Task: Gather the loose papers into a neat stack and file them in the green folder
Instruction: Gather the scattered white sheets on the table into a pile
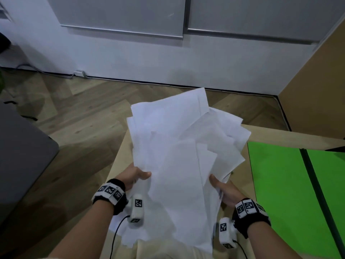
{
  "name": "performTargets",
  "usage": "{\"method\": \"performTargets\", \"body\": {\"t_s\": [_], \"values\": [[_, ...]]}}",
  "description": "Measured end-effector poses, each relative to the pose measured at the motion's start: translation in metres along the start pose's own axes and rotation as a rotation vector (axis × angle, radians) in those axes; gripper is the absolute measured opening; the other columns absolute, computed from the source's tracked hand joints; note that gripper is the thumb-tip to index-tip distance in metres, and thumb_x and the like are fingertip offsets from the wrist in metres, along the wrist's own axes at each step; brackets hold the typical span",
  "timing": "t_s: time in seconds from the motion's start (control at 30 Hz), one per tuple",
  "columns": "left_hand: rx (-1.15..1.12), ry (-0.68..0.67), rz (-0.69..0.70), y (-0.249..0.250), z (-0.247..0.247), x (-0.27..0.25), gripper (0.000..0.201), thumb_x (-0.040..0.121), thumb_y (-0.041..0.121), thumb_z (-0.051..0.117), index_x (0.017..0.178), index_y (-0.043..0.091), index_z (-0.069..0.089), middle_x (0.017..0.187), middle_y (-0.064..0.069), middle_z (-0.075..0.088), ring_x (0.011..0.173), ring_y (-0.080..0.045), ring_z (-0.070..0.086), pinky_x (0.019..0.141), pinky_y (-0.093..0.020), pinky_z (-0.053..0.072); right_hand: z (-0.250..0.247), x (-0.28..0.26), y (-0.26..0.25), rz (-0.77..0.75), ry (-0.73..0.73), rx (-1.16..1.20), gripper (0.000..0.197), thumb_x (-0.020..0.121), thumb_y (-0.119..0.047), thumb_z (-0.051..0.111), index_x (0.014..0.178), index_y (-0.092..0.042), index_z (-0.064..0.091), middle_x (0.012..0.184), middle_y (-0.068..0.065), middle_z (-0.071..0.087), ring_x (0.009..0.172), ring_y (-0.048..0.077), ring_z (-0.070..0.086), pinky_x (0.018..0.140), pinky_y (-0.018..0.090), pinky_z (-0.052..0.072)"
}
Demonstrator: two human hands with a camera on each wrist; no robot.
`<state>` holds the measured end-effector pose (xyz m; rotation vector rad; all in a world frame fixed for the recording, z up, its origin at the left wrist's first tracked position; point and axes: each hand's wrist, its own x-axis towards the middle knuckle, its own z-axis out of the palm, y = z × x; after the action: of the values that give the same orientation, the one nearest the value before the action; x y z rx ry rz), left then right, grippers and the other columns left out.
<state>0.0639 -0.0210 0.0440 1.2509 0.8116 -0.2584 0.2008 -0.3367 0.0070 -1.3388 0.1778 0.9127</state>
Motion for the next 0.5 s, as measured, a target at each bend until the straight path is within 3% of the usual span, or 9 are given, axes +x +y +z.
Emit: {"method": "performTargets", "body": {"t_s": [0.1, 0.17, 0.2, 0.27, 0.33, 0.4, 0.43, 0.5], "values": [[0.000, -0.082, -0.023, -0.003, -0.003, -0.002, 0.066, 0.059, 0.014, 0.086, 0.120, 0.010, 0.062, 0.117, -0.013, 0.072, 0.108, -0.033, 0.067, 0.095, -0.046, 0.051, 0.006, -0.014, -0.010, 0.060, -0.180, 0.002, 0.094, 0.044, -0.036, 0.094, 0.127, -0.010, 0.059, 0.123, 0.012, 0.068, 0.110, 0.029, 0.067, 0.085, 0.042, 0.057], [0.044, -0.033, -0.042, -0.013, -0.001, 0.005, 0.088, 0.041, 0.037, 0.096, 0.119, 0.011, 0.064, 0.113, -0.009, 0.074, 0.103, -0.028, 0.071, 0.090, -0.044, 0.055, 0.013, -0.019, -0.011, 0.103, -0.222, 0.027, 0.094, 0.041, -0.034, 0.095, 0.124, -0.008, 0.060, 0.120, 0.014, 0.069, 0.103, 0.028, 0.070, 0.077, 0.037, 0.059], [0.103, 0.026, -0.062, -0.017, 0.001, 0.007, 0.091, 0.040, 0.043, 0.095, 0.119, 0.009, 0.065, 0.111, -0.010, 0.074, 0.100, -0.029, 0.072, 0.088, -0.045, 0.056, 0.016, -0.020, -0.009, 0.136, -0.207, 0.039, 0.095, 0.040, -0.037, 0.095, 0.123, -0.007, 0.060, 0.120, 0.015, 0.069, 0.103, 0.028, 0.070, 0.076, 0.037, 0.059], [0.261, 0.131, -0.097, -0.017, 0.013, 0.001, 0.074, 0.063, 0.036, 0.087, 0.121, -0.002, 0.062, 0.105, -0.012, 0.072, 0.093, -0.029, 0.069, 0.079, -0.040, 0.058, 0.023, -0.019, -0.002, 0.164, -0.126, 0.013, 0.103, 0.038, -0.045, 0.093, 0.127, -0.009, 0.056, 0.126, 0.015, 0.066, 0.109, 0.029, 0.067, 0.083, 0.039, 0.058], [0.384, 0.210, -0.134, -0.019, 0.023, 0.000, 0.049, 0.085, 0.020, 0.070, 0.121, -0.009, 0.056, 0.101, -0.016, 0.064, 0.088, -0.030, 0.062, 0.063, -0.032, 0.053, 0.030, -0.018, 0.003, 0.135, 0.005, -0.119, 0.120, 0.034, -0.053, 0.092, 0.137, -0.011, 0.046, 0.134, 0.009, 0.060, 0.119, 0.028, 0.061, 0.098, 0.044, 0.050], [0.418, 0.228, -0.151, -0.021, 0.029, 0.001, 0.047, 0.089, 0.020, 0.065, 0.124, -0.008, 0.054, 0.104, -0.020, 0.064, 0.092, -0.034, 0.063, 0.069, -0.037, 0.053, 0.033, -0.015, 0.010, 0.140, 0.058, -0.208, 0.123, 0.035, -0.051, 0.094, 0.137, -0.013, 0.036, 0.140, 0.002, 0.052, 0.128, 0.026, 0.053, 0.110, 0.047, 0.039], [0.402, 0.243, -0.147, -0.021, 0.031, 0.002, 0.049, 0.088, 0.023, 0.065, 0.126, -0.006, 0.054, 0.105, -0.019, 0.064, 0.092, -0.034, 0.063, 0.073, -0.037, 0.053, 0.036, -0.017, 0.010, 0.153, 0.052, -0.257, 0.115, 0.041, -0.048, 0.093, 0.133, -0.019, 0.031, 0.139, 0.000, 0.049, 0.133, 0.025, 0.048, 0.113, 0.046, 0.034], [0.362, 0.236, -0.139, -0.023, 0.030, 0.005, 0.058, 0.086, 0.032, 0.066, 0.130, -0.002, 0.050, 0.111, -0.015, 0.064, 0.094, -0.032, 0.063, 0.081, -0.037, 0.053, 0.034, -0.016, 0.010, 0.183, 0.058, -0.339, 0.118, 0.047, -0.049, 0.091, 0.142, -0.017, 0.027, 0.137, -0.004, 0.043, 0.137, 0.023, 0.040, 0.114, 0.045, 0.030]]}}
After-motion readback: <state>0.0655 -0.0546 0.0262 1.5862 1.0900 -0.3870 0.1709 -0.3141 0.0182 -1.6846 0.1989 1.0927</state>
